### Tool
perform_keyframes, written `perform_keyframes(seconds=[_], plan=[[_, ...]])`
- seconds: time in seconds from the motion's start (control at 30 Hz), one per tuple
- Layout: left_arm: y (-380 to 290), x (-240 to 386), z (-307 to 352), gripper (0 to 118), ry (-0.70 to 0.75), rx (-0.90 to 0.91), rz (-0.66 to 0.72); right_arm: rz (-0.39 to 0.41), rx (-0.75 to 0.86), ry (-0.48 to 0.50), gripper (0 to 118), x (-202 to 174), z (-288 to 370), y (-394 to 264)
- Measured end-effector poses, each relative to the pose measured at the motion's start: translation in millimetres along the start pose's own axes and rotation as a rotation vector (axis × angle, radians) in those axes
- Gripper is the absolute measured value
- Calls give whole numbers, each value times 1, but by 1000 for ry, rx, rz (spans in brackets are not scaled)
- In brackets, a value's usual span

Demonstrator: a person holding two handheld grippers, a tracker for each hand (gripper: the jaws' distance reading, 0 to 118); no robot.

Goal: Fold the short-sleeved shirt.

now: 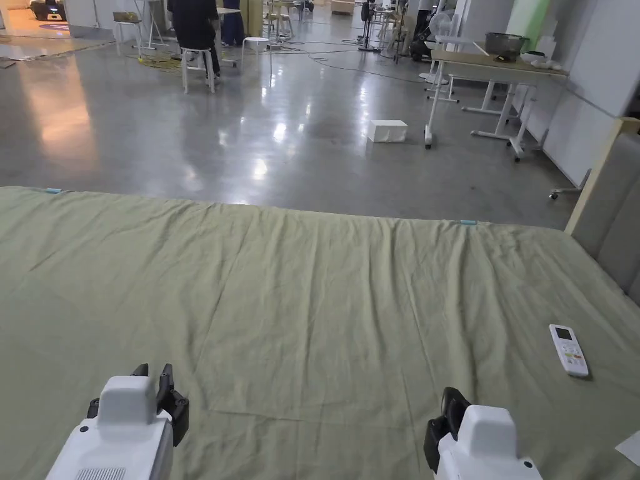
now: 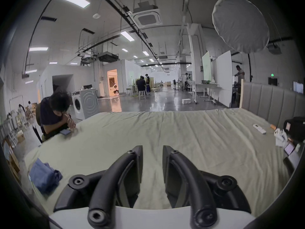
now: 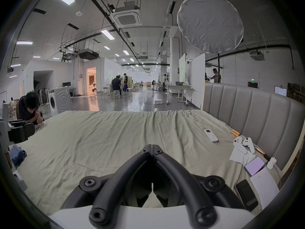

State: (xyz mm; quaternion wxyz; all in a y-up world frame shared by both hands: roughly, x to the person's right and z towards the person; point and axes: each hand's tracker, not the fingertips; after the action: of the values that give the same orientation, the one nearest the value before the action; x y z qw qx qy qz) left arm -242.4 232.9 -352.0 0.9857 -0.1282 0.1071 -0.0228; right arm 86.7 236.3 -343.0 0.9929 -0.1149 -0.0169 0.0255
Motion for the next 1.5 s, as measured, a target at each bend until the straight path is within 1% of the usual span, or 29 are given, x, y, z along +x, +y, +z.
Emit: perform_keyframes(seconds=[0.03,0.1,0.27,0.37,0.5,0.63,0.83,0.93,1.03,1.33,1.37,1.4,1.43,1.47,1.5], plan=[[3,2,2,14,0,-2,1,-4,-1,-4,0,1,-2,1],[3,3,1,9,-3,-1,9,-5,14,-14,0,4,-4,4],[9,-1,0,6,-41,20,27,-18,42,-22,0,9,-10,10],[15,-3,0,6,-55,37,37,-28,57,-27,0,12,-12,14],[18,-5,-2,6,-58,47,24,-16,76,-33,0,15,-14,18],[17,-5,-2,6,-58,47,22,-26,81,-38,0,20,-13,19],[17,-5,4,6,-58,52,11,-17,78,-28,0,23,-6,18],[18,-6,8,6,-58,62,10,-2,88,-30,0,23,-4,18],[20,-9,11,6,-63,59,47,1,89,-29,0,24,-2,19],[23,-13,17,6,-58,51,26,4,78,-13,1,20,1,23],[24,-14,17,8,-58,48,31,2,74,-12,4,19,1,23],[25,-14,16,13,-60,44,37,0,71,-12,16,19,2,23],[25,-14,16,29,-59,44,41,0,74,-13,42,18,2,23],[26,-14,16,45,-52,47,42,7,76,-14,60,17,1,23],[26,-13,15,61,-51,49,41,17,77,-9,73,16,0,23]])
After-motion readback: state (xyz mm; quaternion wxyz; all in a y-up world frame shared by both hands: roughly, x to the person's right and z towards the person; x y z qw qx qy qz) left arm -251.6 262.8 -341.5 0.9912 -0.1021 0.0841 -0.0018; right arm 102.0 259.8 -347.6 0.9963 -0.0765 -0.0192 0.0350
